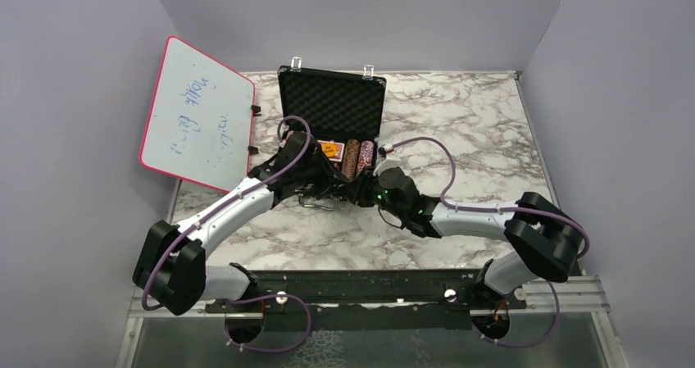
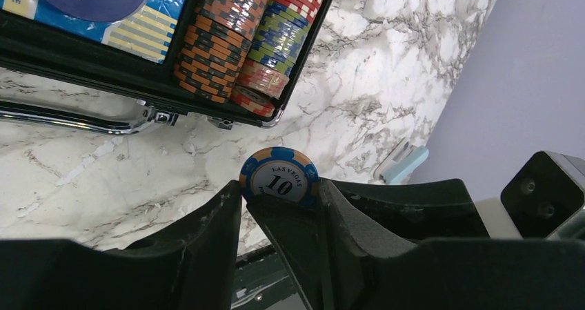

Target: Pack up texas hold em set

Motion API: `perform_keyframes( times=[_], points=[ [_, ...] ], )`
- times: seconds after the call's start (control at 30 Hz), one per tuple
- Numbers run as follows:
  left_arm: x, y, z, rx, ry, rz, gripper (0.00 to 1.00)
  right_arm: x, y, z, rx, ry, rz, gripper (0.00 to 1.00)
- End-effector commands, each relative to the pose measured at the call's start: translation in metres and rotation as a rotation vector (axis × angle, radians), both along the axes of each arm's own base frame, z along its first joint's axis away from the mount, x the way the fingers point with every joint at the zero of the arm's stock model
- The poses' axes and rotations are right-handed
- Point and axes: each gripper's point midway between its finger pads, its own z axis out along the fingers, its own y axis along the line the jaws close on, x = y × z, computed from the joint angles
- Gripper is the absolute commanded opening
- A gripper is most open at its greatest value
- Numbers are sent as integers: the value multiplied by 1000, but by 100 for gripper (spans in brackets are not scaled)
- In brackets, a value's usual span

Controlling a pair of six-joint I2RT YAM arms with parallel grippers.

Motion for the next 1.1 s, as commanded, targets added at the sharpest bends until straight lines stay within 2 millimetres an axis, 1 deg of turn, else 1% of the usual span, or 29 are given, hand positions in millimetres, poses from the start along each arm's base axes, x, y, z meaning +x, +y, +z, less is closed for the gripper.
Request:
perform_keyframes(
  times=[0.0, 0.13, 0.17, 0.2, 0.23, 0.27, 0.33, 0.43, 0.53, 0.57, 0.63, 0.67, 0.77, 0.83, 0.93, 1.0, 1.07],
  points=[
    [-6, -7, 4, -58, 18, -15, 43, 18, 0, 15, 18, -65, -68, 23],
    [-7, -8, 4, -68, 18, -16, 43, 21, -2, 15, -1, -85, -79, 14],
    [-7, -8, 4, -68, 15, -15, 43, 21, -3, 15, -8, -94, -80, 11],
    [-6, -8, 5, -67, 10, -13, 43, 22, -3, 17, -14, -105, -79, 4],
    [-5, -7, 5, -63, 1, -12, 44, 23, -4, 17, -24, -114, -76, 2],
    [-3, -4, 6, -57, -12, -7, 46, 22, -3, 18, -30, -127, -65, 1],
    [5, 4, 8, -25, -55, 10, 53, 20, -1, 21, -45, -170, -22, 1],
    [22, 28, 12, 78, -136, 59, 64, 11, 9, 25, -68, -257, 94, 1],
    [41, 67, 23, 233, -224, 127, 69, 0, 21, 25, -96, -311, 223, 1],
    [46, 82, 29, 294, -255, 152, 70, -3, 27, 25, -107, -335, 272, 1],
    [54, 108, 48, 398, -322, 203, 71, -9, 39, 26, -132, -375, 370, 1],
    [58, 121, 61, 442, -362, 230, 72, -11, 44, 25, -149, -398, 419, 1],
    [61, 154, 100, 570, -469, 295, 73, -13, 60, 24, -177, -452, 524, 1],
    [59, 173, 125, 648, -524, 329, 73, -12, 73, 22, -202, -476, 593, 1],
    [52, 195, 157, 726, -587, 376, 73, -3, 90, 16, -258, -508, 662, 1],
    [46, 204, 173, 754, -616, 394, 73, 3, 100, 8, -300, -527, 700, 1],
    [40, 209, 182, 759, -638, 407, 73, 9, 107, -1, -340, -537, 730, 2]
  ],
)
